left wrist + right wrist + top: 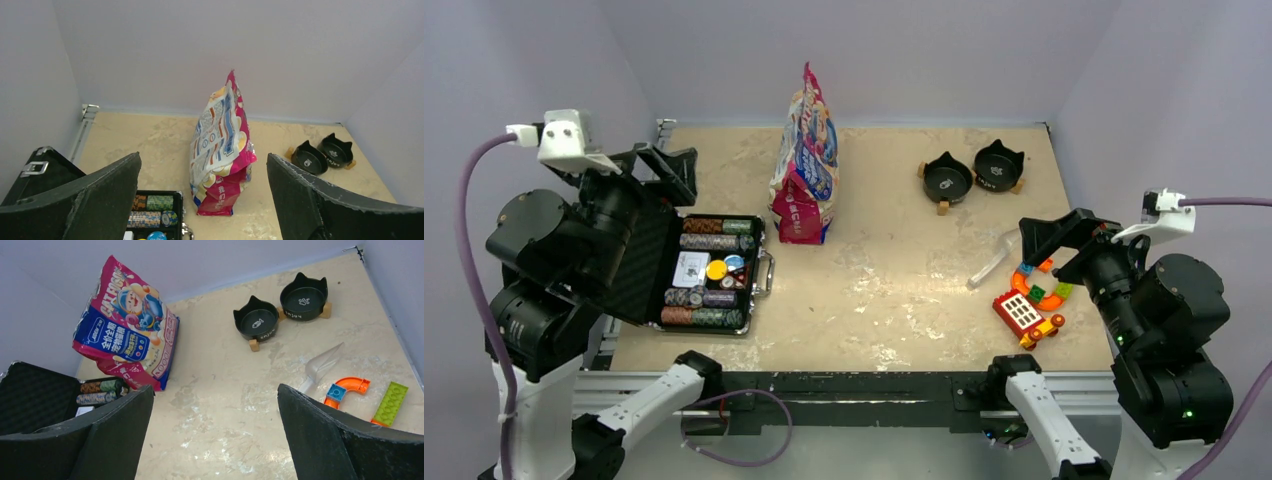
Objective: Serve the pet food
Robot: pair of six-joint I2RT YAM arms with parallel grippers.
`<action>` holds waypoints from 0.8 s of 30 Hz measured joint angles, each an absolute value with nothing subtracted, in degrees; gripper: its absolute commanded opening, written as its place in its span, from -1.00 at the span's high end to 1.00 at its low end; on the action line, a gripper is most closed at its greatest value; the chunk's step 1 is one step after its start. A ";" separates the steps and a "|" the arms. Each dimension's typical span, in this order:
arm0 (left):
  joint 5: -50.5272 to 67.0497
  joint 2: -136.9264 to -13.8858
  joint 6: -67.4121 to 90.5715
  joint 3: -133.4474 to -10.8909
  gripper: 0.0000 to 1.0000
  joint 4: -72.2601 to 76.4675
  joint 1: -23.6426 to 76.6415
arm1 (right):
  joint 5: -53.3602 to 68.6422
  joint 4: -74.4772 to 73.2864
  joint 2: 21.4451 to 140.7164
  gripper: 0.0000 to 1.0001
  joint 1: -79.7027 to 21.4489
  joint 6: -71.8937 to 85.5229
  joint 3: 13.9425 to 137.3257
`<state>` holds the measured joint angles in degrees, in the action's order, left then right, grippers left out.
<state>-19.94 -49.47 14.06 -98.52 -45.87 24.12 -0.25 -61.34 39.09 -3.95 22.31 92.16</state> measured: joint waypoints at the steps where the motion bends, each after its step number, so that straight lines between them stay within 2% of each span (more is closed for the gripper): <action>1: -18.92 -50.39 14.26 -98.96 -0.99 -46.22 24.12 | -0.25 -61.47 39.09 -0.98 -3.95 22.37 92.16; 14: -7.70 -67.24 21.54 -103.85 -0.91 -47.92 24.12 | 4.64 -64.25 39.57 -0.98 -3.92 25.96 92.77; 21: -1.23 -79.24 25.58 -106.61 -0.87 -49.56 24.12 | 11.84 -66.92 40.99 -0.98 -3.77 29.95 92.20; 24: 0.56 -84.97 26.50 -108.97 -0.78 -49.91 24.21 | 15.77 -66.87 39.92 -0.98 -3.77 31.57 88.77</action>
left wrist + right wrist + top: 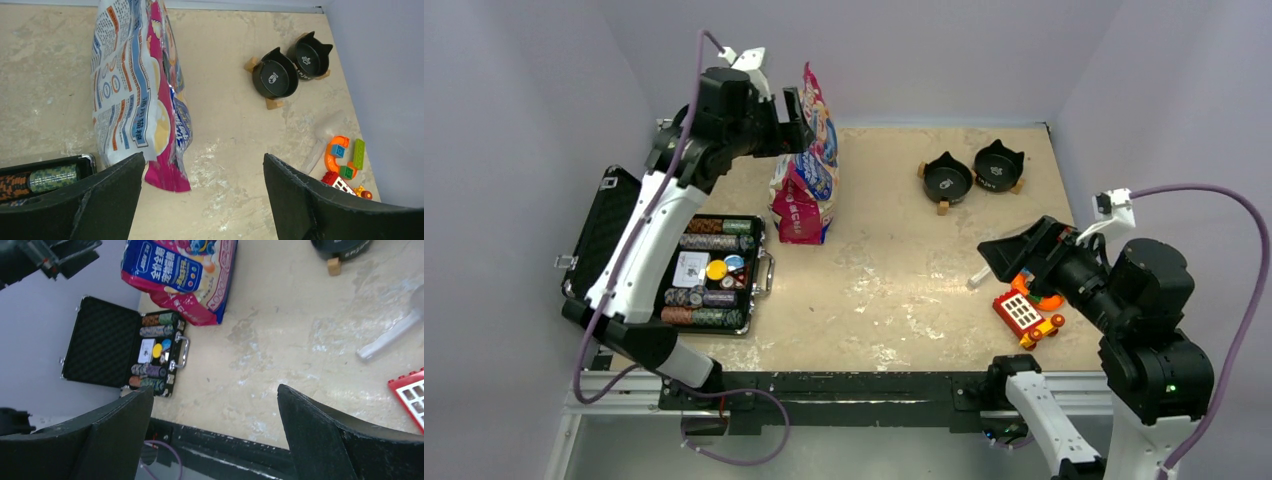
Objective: Serve the pet food
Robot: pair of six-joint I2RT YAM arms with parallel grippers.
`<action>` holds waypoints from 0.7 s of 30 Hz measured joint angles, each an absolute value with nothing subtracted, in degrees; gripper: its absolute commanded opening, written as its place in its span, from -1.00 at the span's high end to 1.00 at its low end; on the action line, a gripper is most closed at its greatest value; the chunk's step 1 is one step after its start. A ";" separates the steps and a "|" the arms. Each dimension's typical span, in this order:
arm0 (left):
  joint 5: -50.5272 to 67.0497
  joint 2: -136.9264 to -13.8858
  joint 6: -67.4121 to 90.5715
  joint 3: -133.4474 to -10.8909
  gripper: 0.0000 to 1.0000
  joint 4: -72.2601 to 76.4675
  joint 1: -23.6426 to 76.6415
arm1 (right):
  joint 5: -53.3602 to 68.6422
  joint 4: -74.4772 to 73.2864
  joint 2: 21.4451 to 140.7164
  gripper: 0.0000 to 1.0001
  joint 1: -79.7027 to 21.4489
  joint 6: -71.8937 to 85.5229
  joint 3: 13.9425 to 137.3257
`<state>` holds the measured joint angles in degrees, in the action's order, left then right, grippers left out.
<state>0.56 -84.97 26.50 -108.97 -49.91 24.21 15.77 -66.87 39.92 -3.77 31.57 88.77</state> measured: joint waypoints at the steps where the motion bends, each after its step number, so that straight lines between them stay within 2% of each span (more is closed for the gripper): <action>1: 0.71 -86.74 26.55 -109.54 -0.75 -49.95 24.36 | 16.99 -67.02 39.72 -0.98 -3.79 31.97 87.70; 5: -0.86 -93.51 26.06 -111.81 -0.65 -50.06 25.10 | 20.18 -68.86 40.51 -0.98 -3.77 31.99 87.18; 7: -2.39 -96.55 25.71 -113.23 -0.53 -50.30 25.65 | 21.19 -69.47 40.99 -0.98 -3.77 31.46 87.90; 13: -9.50 -104.99 23.94 -118.34 0.04 -52.36 27.03 | 23.29 -69.89 42.76 -0.96 -3.77 28.18 91.46; 16: -14.61 -105.89 21.93 -118.67 0.53 -53.58 28.60 | 23.68 -69.91 42.76 -0.95 -3.77 27.24 91.55; 19: -20.36 -105.78 18.81 -118.67 0.89 -54.63 30.94 | 24.75 -69.80 42.74 -0.94 -3.77 26.96 91.05; 20: -21.69 -105.78 17.93 -118.67 1.00 -54.81 31.55 | 25.32 -69.76 42.70 -0.94 -3.79 26.98 90.59; 21: -22.81 -105.78 17.08 -118.67 1.00 -54.94 31.99 | 25.80 -69.67 42.65 -0.94 -3.77 27.03 89.95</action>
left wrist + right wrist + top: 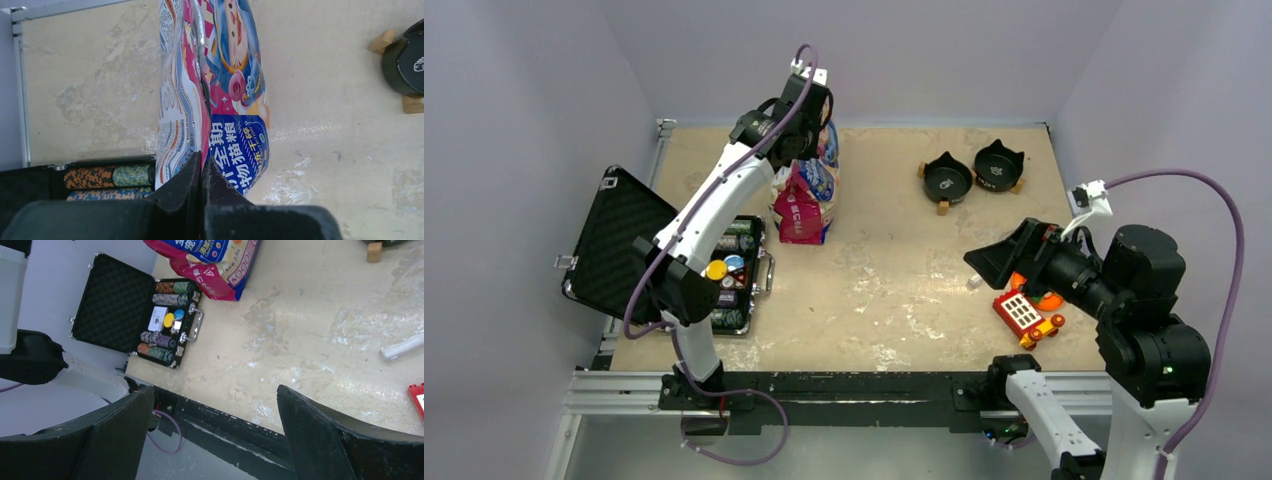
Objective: Serve the pet food
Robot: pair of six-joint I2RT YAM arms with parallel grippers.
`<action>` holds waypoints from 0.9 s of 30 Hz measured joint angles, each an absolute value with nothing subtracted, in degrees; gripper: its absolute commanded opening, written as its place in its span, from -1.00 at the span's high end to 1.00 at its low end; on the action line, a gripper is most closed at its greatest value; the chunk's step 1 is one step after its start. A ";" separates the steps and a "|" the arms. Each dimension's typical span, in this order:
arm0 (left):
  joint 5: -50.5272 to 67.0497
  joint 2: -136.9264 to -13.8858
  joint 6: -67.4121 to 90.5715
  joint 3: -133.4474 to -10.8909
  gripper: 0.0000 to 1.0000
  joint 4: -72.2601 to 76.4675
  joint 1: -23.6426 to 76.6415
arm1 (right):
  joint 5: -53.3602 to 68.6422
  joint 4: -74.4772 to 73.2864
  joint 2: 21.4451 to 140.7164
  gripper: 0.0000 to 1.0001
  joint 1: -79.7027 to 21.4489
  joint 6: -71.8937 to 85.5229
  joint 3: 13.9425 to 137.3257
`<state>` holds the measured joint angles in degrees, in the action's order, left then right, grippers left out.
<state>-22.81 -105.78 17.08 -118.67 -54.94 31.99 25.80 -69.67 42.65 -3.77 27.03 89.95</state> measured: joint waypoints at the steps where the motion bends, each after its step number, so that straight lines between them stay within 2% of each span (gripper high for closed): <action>1: -23.62 -105.75 16.43 -118.67 1.00 -55.02 32.23 | 26.46 -69.47 42.61 -0.94 -3.77 27.16 89.17; 7: -22.87 -104.79 14.31 -117.67 1.00 -55.20 32.64 | 27.73 -66.81 41.10 -0.92 -3.77 29.19 82.91; 10: -19.38 -101.73 14.48 -113.36 1.00 -53.58 32.91 | 28.36 -64.82 41.25 -0.89 -3.77 30.50 81.73; 21: 0.05 -74.06 26.70 -85.89 1.00 -51.53 35.51 | 31.27 -58.54 45.32 -0.84 -4.40 35.42 73.80; 27: 10.41 -60.82 32.18 -76.64 1.00 -54.89 36.67 | 29.93 -54.30 52.42 -0.76 -16.16 40.95 70.59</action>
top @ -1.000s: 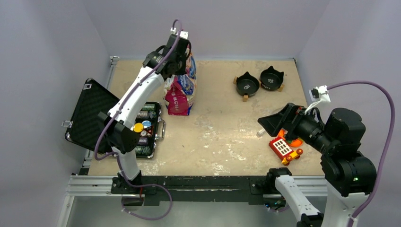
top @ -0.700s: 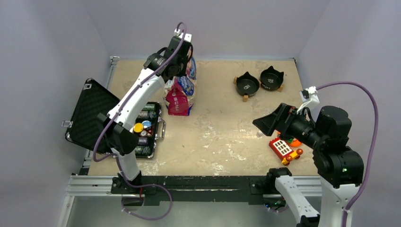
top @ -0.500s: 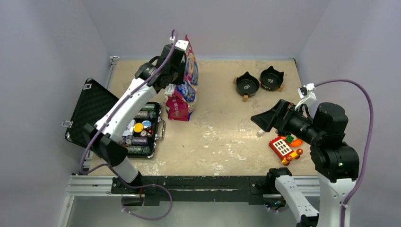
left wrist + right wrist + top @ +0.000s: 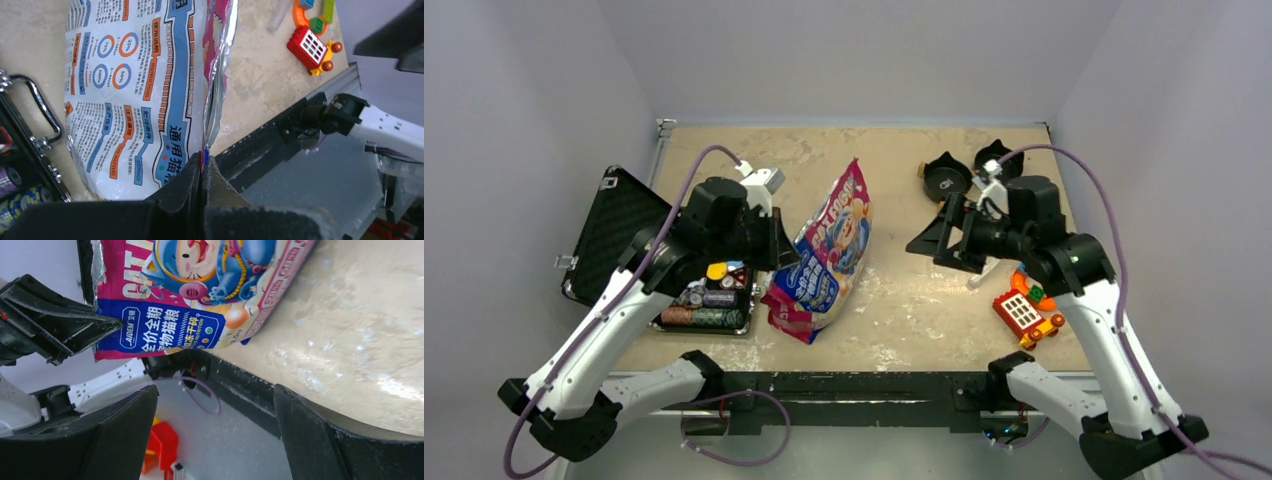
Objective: Serve the pet food
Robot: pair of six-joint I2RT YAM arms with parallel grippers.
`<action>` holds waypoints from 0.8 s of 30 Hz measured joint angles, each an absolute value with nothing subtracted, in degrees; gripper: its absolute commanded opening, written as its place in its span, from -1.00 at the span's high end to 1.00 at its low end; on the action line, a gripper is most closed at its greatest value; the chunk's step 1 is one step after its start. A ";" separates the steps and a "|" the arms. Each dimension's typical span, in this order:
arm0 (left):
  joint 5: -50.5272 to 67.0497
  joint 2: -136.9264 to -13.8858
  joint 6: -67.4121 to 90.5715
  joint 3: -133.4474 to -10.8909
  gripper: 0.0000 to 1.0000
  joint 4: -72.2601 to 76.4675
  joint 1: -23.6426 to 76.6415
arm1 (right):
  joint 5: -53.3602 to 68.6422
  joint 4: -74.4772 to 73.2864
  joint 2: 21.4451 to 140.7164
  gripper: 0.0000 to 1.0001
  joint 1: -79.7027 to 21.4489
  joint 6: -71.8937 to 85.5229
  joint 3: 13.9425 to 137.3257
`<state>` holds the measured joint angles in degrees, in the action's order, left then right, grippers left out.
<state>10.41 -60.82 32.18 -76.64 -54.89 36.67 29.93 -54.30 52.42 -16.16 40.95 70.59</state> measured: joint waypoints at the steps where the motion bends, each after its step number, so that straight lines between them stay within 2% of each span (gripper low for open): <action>1: 11.42 -59.22 32.60 -75.66 1.00 -55.33 36.77 | 29.21 -53.39 54.11 -0.73 -19.18 42.19 70.57; 6: 14.74 -56.14 33.91 -74.00 0.98 -56.82 36.91 | 25.58 -49.23 61.12 -0.58 -30.09 49.15 70.96; 8: 15.29 -56.58 33.89 -74.13 0.66 -56.77 36.91 | 23.94 -48.40 63.79 -0.50 -32.82 51.66 72.18; 10: 15.75 -57.21 33.61 -74.85 0.26 -57.25 36.91 | 22.13 -47.11 66.57 -0.37 -35.48 54.30 74.04; 12: 16.56 -57.84 32.95 -76.69 0.02 -57.95 36.93 | 21.06 -45.82 68.53 -0.26 -37.45 56.42 75.59; 14: 16.97 -58.15 31.99 -79.18 -0.15 -58.04 37.08 | 20.03 -44.51 70.39 -0.24 -39.46 58.70 77.19; 16: 16.80 -58.13 31.42 -81.41 -0.14 -57.98 37.17 | 19.29 -43.59 71.72 -0.23 -41.12 60.53 78.46; 24: 12.56 -60.62 29.39 -87.02 0.27 -57.93 37.21 | 16.27 -43.27 74.30 -0.08 -44.64 63.24 84.27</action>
